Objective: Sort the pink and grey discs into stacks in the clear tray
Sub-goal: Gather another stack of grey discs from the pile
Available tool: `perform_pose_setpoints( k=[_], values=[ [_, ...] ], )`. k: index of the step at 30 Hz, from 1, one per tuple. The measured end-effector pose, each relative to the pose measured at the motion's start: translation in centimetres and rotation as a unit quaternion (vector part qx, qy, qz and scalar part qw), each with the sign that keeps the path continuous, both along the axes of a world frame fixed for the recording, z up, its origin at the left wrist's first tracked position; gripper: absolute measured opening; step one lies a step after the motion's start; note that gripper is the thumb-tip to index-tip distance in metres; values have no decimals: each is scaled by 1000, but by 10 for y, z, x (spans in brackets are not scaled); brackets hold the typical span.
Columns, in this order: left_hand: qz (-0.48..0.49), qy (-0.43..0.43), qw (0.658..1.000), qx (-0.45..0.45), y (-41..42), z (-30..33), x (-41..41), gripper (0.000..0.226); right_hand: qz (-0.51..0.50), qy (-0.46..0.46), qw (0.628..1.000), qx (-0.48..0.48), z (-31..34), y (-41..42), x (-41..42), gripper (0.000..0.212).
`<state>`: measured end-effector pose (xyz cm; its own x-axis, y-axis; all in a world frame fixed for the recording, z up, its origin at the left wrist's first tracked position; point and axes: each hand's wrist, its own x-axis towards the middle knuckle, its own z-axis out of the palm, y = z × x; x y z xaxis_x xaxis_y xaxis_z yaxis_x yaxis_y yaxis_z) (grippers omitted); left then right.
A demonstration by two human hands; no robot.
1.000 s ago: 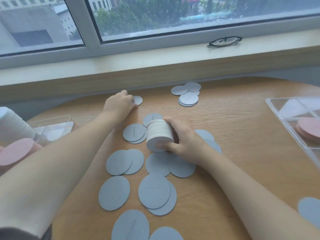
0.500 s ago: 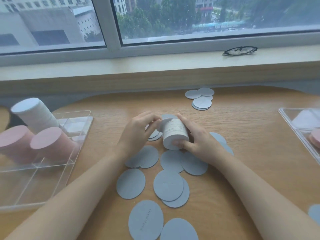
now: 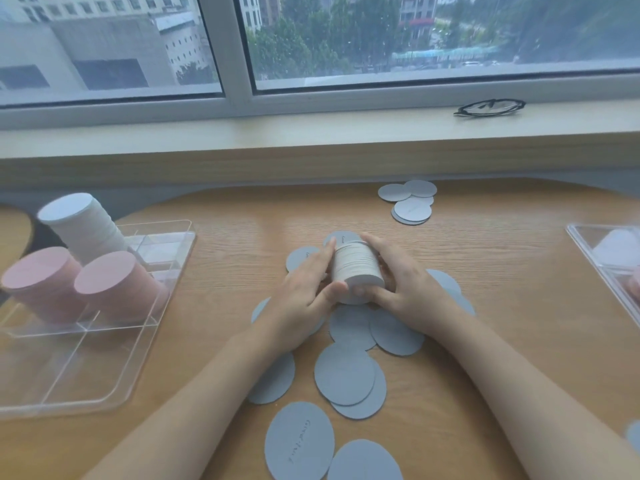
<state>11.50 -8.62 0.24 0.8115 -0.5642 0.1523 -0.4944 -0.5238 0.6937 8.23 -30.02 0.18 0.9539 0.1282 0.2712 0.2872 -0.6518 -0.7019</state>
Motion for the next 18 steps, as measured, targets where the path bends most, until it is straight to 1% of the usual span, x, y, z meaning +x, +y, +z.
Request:
perform_pose_setpoints(
  k=[1, 3, 6, 10, 11, 14, 16, 18],
  values=[
    [-9, -13, 1000, 3, 0, 1, -1, 92, 1, -3, 1000, -8, 0, 0, 0, 82],
    [-17, -34, 999, 18, -1, 1, 0, 96, 2, -9, 1000, -19, 0, 0, 0, 83],
    [-13, -80, 996, 38, -2, -4, 3, 95, 3, -13, 999, -36, 2, 0, -1, 80],
    [-8, -99, 995, 25, -3, -8, 5, 90, 12, -14, 998, -61, 3, 2, -3, 77],
    [-5, -96, 995, 9, -2, -8, 5, 88, 10, -13, 998, -64, 4, 3, -3, 77],
    [8, -47, 997, -55, -1, -3, 3, 79, 13, -4, 997, -74, 10, 3, -5, 82],
    [8, -46, 997, -65, -1, -4, 4, 75, 33, 19, 996, -78, 17, 1, -5, 85],
    [9, -45, 996, -71, -1, -4, 4, 74, 32, 41, 998, -40, 24, -9, 0, 76]
  ],
)
